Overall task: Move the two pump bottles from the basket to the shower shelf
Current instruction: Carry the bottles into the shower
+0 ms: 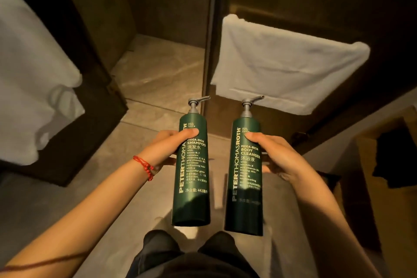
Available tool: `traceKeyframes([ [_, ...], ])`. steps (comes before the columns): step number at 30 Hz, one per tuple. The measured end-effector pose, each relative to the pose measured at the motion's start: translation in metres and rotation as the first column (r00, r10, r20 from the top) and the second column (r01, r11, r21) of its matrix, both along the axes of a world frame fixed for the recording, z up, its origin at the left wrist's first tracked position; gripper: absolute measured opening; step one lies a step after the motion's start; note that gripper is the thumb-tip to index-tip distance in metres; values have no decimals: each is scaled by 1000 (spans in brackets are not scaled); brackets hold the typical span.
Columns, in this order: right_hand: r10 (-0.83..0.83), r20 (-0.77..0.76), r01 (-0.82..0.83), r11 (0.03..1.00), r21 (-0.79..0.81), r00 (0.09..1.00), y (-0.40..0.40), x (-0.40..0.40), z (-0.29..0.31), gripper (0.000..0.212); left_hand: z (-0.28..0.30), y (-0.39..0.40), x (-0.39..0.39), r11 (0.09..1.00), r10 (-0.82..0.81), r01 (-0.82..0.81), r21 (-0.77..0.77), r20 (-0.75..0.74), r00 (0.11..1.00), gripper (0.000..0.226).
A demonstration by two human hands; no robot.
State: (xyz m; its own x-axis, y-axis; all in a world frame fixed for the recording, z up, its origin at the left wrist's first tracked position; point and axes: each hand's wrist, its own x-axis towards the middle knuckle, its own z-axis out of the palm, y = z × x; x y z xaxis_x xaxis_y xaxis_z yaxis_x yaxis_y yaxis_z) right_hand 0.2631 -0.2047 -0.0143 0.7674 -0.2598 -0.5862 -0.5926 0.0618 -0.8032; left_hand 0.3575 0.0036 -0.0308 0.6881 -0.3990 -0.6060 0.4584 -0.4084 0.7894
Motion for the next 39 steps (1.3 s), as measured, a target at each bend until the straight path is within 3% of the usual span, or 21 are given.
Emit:
traceKeyframes([
  [7,151,18,-152,986,63,988,100,96,-9,18,1,116,58,984,173,-174,33,38,984,81],
  [15,209,18,-210,972,105,978,170,182,-17,17,-5,189,131,959,278,-280,34,47,959,53],
  [23,228,46,-230,971,60,973,165,263,-20,22,-14,176,215,977,207,-204,-56,52,977,38],
  [31,191,84,-194,980,29,978,114,392,-23,25,-21,126,351,969,241,-238,-58,55,969,30],
  [34,195,81,-199,979,39,977,93,440,-16,33,-14,105,401,973,224,-221,-65,46,973,41],
  [37,173,67,-176,984,33,983,76,487,-7,27,-4,88,449,975,218,-215,-53,72,973,25],
  [39,156,65,-158,987,29,986,68,515,-4,22,0,77,479,979,199,-196,-49,66,978,31],
])
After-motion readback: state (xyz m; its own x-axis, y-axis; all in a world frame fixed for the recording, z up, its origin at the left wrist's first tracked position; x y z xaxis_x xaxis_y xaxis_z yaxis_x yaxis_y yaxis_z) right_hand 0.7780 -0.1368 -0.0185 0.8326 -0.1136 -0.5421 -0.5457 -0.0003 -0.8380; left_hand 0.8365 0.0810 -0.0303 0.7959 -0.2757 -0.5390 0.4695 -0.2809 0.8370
